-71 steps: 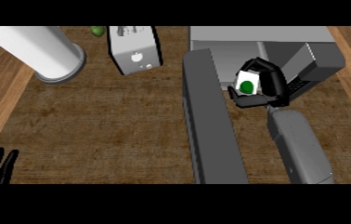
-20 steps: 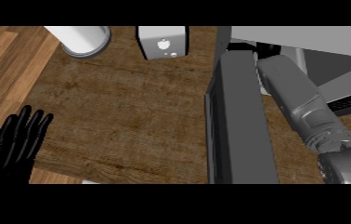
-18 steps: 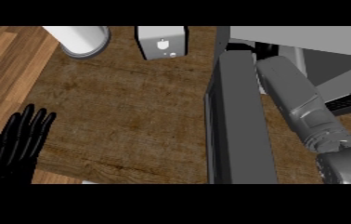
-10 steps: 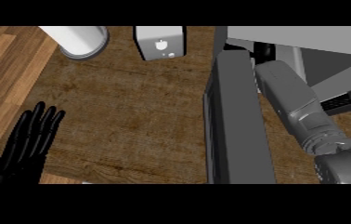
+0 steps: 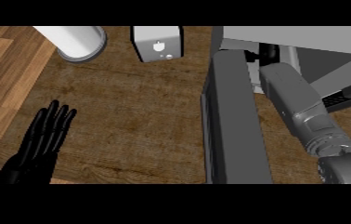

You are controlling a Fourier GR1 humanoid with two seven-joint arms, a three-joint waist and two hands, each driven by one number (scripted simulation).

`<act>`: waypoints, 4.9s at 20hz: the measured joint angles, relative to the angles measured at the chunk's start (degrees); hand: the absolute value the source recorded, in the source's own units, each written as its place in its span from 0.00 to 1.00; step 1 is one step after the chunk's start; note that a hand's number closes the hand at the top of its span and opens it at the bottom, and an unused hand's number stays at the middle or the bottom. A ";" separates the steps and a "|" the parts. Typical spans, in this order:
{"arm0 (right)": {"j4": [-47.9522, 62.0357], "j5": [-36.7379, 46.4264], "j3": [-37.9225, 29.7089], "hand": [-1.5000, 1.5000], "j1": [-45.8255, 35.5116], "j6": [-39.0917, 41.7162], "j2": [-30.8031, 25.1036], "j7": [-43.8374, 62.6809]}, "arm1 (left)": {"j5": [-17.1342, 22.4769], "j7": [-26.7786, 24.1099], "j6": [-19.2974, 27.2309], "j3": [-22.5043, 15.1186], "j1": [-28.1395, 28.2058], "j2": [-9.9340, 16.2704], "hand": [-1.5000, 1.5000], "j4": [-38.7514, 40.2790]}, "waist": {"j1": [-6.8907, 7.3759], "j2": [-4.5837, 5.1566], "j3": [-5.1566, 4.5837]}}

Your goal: Pick up the milk, place it into the microwave and close the microwave

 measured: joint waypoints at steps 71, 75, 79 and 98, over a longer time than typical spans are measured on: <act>-65.07 -16.28 3.38 0.00 60.01 45.10 -2.53 -0.96 | -4.91 -5.48 24.44 -49.15 -35.01 -1.27 1.00 54.44 | -13.65 -4.43 -0.63; -69.70 -19.65 2.92 0.00 60.05 48.20 -4.14 3.04 | 1.17 -5.03 32.71 -53.19 -38.30 -1.02 1.00 55.97 | -14.76 -4.12 -0.66; -73.60 -22.33 2.99 0.00 60.81 51.06 -5.38 5.62 | 6.61 -6.47 39.17 -55.51 -40.89 -0.96 1.00 56.64 | -16.13 -3.85 -0.71; -83.97 -33.22 5.89 0.00 58.30 61.69 -10.27 14.43 | 25.37 -9.84 51.46 -51.16 -59.08 -1.63 1.00 64.81 | -24.00 -1.80 -0.75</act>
